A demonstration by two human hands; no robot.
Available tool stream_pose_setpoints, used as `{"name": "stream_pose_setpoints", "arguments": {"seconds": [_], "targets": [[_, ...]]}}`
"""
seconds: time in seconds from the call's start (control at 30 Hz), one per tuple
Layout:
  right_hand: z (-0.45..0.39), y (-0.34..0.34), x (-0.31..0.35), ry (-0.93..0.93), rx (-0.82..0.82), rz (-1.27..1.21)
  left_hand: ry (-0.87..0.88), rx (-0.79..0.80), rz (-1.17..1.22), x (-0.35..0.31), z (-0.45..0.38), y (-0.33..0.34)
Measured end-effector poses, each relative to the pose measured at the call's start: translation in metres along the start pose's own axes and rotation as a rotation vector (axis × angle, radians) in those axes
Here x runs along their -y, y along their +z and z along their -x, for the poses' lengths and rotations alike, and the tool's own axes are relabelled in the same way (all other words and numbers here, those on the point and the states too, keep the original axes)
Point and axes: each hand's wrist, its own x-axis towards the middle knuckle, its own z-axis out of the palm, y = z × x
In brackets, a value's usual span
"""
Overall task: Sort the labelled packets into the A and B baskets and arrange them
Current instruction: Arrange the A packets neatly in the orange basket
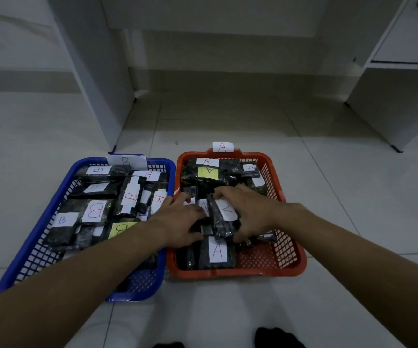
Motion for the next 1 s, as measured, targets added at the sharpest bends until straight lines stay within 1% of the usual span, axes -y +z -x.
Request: {"name": "stream_pose_setpoints", "arguments": {"seconds": [0.17,0.23,0.33,0.43,0.5,0.6,0.67,0.77,0.87,0.93,1.0], "targets": [[-0.016,0.002,0.005,-0.026,0.065,-0.017,0.063,-0.043,0.003,0.001,0.006,0.002],[-0.015,0.0,0.005,-0.018,0.049,-0.016,0.082,-0.022,0.013,0.002,0.007,0.002],[-0.008,-0.003,0.0,-0.011,-0.087,0.01,0.073,-0.011,0.027,0.002,0.005,0.002],[0.008,-0.008,-0.011,-0.005,-0.243,0.003,0.055,-0.071,0.063,0.001,0.001,-0.001],[0.021,-0.017,-0.02,0.037,-0.283,0.014,0.058,-0.088,0.079,-0.001,-0.004,-0.005],[0.037,-0.023,-0.031,0.131,-0.163,0.063,0.079,-0.046,0.068,-0.007,-0.015,-0.008],[0.04,-0.015,-0.036,0.166,-0.096,0.163,0.087,-0.001,0.044,-0.013,-0.023,-0.008],[0.036,-0.003,-0.043,0.201,-0.093,0.281,0.091,0.039,-0.003,-0.025,-0.03,-0.005],[0.033,-0.006,-0.048,0.253,-0.158,0.319,0.048,-0.043,-0.058,-0.031,-0.035,-0.004],[0.031,-0.006,-0.052,0.255,-0.15,0.294,0.025,-0.116,-0.061,-0.031,-0.043,-0.007],[0.029,-0.003,-0.055,0.239,-0.126,0.293,0.013,-0.141,-0.067,-0.034,-0.053,-0.011]]}}
